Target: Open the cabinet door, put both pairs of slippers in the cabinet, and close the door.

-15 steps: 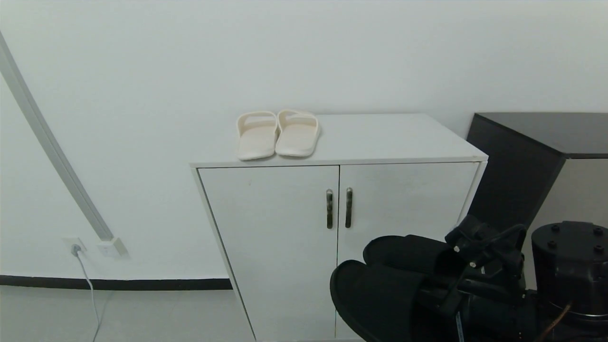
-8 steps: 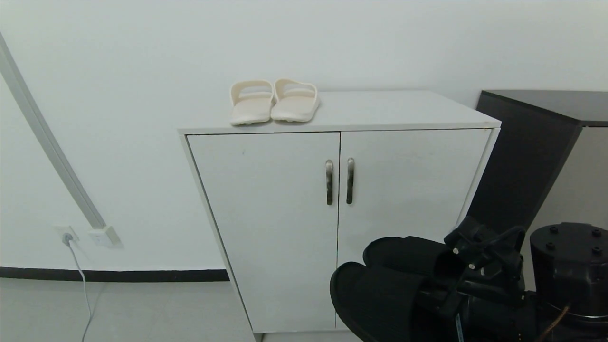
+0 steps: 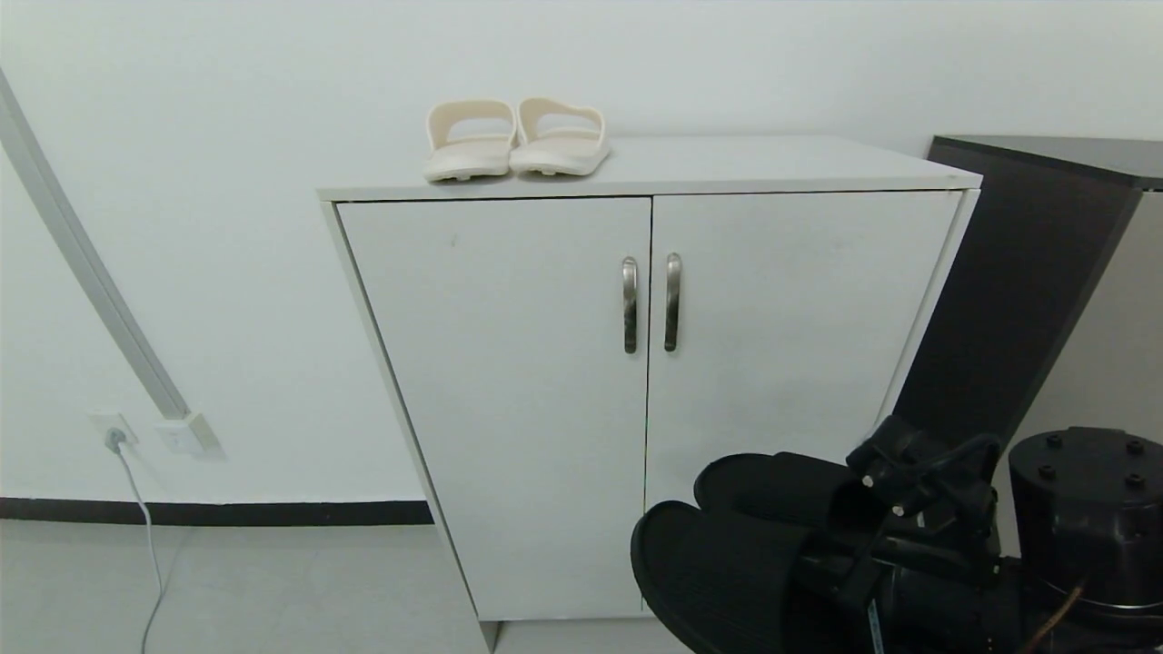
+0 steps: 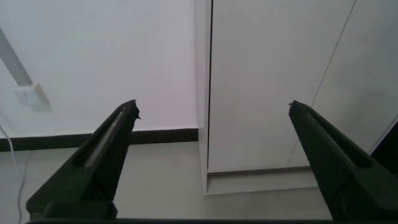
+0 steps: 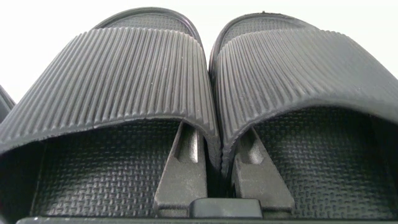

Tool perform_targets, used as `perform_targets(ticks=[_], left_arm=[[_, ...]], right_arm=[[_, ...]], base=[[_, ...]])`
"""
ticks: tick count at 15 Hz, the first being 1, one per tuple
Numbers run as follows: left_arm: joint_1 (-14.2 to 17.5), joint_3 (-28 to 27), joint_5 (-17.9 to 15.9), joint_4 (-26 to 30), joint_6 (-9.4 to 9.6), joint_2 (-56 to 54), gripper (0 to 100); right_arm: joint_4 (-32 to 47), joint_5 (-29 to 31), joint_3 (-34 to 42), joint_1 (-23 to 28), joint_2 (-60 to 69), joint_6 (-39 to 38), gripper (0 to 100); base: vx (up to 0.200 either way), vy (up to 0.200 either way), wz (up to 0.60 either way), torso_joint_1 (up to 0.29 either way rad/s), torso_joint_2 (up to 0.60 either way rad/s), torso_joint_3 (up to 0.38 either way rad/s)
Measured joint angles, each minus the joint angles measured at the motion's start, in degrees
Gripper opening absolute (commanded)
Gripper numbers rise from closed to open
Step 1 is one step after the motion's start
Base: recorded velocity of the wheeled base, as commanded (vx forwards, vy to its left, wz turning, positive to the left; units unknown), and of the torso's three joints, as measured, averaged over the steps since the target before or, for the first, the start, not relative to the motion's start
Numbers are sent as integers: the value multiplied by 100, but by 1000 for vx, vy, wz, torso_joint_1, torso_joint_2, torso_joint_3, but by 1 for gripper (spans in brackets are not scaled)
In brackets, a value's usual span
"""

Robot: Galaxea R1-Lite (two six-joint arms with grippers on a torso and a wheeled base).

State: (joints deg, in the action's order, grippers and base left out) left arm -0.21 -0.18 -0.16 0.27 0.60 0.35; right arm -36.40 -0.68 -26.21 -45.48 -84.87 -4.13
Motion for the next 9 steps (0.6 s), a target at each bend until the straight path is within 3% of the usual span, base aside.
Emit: perform_targets(ticks=[2, 4, 7, 9], left_arm=[[-28, -67, -5, -45, -2, 102, 100], [-52, -489, -106, 117, -161, 289, 100], [-73, -1068, -783, 227, -302, 956, 100], [-83, -1235, -1176, -98, -319, 1508, 100]], right_arm=[[-41, -2, 9, 4, -2, 9, 0], [-27, -5, 13, 1, -21, 11, 0], [-30, -10, 52, -10, -33, 9, 0], [-99, -7, 69, -16, -33, 11, 0]], base=[[0, 0, 0, -13, 82, 79], [0, 0, 0, -7, 80, 81], [0, 0, 0, 0, 0, 0], [0, 0, 0, 0, 0, 0]])
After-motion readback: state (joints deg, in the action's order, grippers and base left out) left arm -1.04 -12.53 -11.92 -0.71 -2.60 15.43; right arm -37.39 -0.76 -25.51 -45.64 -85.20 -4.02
